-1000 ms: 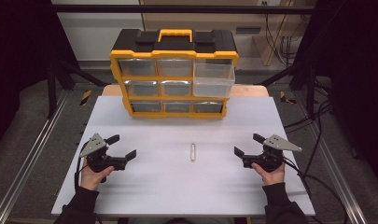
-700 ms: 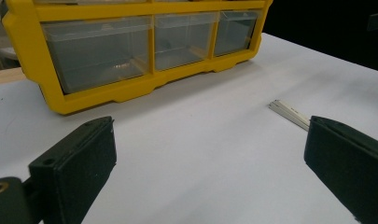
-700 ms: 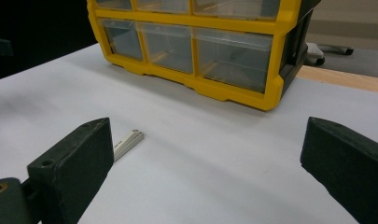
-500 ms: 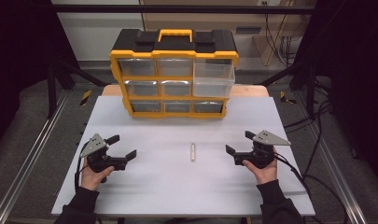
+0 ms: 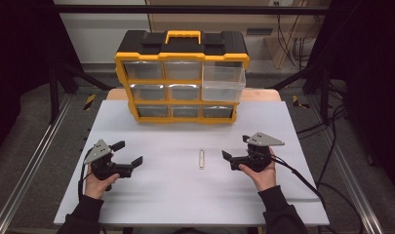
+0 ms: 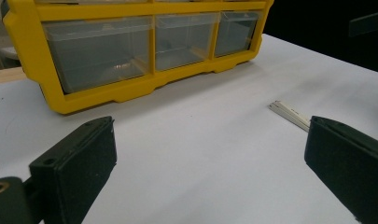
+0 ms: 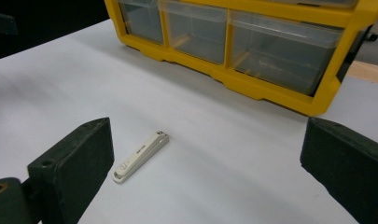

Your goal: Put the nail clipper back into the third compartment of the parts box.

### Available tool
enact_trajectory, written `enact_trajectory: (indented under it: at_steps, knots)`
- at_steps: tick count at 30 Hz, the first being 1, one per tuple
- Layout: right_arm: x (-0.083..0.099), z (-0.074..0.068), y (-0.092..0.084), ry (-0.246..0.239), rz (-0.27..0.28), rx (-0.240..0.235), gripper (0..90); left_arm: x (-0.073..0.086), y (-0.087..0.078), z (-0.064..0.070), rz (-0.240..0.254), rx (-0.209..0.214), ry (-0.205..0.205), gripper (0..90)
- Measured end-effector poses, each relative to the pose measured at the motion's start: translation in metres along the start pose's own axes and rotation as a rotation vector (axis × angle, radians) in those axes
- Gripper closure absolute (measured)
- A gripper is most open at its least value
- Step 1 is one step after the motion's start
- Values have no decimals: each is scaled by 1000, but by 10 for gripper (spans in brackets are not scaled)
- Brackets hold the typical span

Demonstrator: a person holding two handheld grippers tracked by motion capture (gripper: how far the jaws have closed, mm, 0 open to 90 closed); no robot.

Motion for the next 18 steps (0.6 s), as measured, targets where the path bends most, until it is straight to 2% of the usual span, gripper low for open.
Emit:
enact_trajectory:
  at_steps: [4, 13, 16, 18]
  knots:
    - [-2, -8, 9, -16, -21, -4, 32, 0, 0, 0, -1, 1, -1, 22]
    - [-6, -21, 26, -21, -53, -23, 30, 0, 0, 0, -2, 0, -2, 21]
    - [-7, -27, 35, -44, -72, -18, 28, 0, 0, 0, -3, -2, -1, 22]
    - [-7, -28, 40, -29, -77, -28, 28, 0, 0, 0, -1, -1, -1, 22]
Point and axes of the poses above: each handheld gripper's, and its own axes: y roughly forward along the jaws, x roughly out of its underside, z roughly to its right, the point moved 1 cm from there along y, roughly forward along the jaws, and after that the axes turned 5 degrees about y, right-handed, at the moved point
